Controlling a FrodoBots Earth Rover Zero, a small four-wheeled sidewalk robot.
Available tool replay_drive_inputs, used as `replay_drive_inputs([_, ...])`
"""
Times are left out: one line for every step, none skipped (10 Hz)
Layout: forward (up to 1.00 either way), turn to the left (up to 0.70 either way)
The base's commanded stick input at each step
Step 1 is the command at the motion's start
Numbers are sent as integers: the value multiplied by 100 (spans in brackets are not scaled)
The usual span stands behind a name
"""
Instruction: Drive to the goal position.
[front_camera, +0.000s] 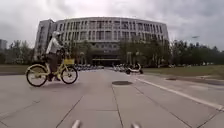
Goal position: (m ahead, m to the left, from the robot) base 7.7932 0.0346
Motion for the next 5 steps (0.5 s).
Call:
replay_drive_inputs([85,0])
replay_drive_inputs([85,0])
replay_drive_inputs([85,0])
replay_drive_inputs([85,0])
replay_drive_inputs([85,0])
